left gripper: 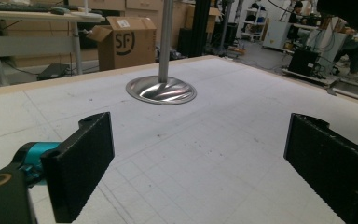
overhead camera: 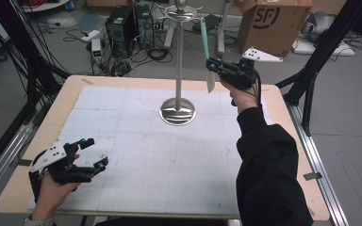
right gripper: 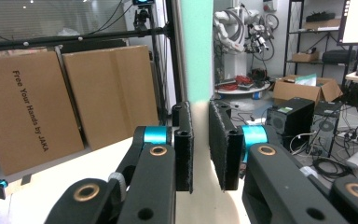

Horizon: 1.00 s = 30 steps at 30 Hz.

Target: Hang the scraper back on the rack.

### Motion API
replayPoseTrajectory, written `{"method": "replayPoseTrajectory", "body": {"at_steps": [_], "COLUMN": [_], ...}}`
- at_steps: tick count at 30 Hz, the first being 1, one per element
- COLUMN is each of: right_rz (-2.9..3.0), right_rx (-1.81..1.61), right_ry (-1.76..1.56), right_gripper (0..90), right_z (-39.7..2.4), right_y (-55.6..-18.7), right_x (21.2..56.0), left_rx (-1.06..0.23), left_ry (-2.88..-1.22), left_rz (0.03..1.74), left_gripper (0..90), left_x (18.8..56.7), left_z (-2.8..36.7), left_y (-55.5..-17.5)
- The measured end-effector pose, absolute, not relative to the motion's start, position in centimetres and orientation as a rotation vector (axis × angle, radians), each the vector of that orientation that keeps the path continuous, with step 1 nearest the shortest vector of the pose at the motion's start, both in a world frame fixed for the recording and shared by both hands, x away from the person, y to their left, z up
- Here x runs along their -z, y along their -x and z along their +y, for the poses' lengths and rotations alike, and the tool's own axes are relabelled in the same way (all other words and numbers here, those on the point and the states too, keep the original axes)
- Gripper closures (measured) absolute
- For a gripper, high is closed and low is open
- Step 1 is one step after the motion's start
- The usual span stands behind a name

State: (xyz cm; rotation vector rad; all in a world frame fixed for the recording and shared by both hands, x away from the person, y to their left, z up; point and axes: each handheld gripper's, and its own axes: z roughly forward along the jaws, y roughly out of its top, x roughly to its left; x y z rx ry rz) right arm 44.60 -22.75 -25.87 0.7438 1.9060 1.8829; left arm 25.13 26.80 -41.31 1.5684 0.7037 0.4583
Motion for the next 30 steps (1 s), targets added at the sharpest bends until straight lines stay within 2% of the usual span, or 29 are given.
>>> {"method": "replayPoseTrajectory", "body": {"at_steps": [20,30], "right_rz": [1.873,1.879], "right_rx": [-1.904,-1.839], "right_ry": [-0.755,-0.773], "right_gripper": [79.0,47.7], "right_z": [-20.2,-21.4], "right_y": [-45.9,-44.6], "right_x": [26.8,26.4], "left_rx": [-0.474,-0.453], "left_ry": [-1.557,-1.575], "left_rz": [0.724,0.729], "left_gripper": [8.9,8.7], "left_x": [41.5,41.9], "left_z": [27.6,27.0], "left_y": [-24.7,-24.9]}}
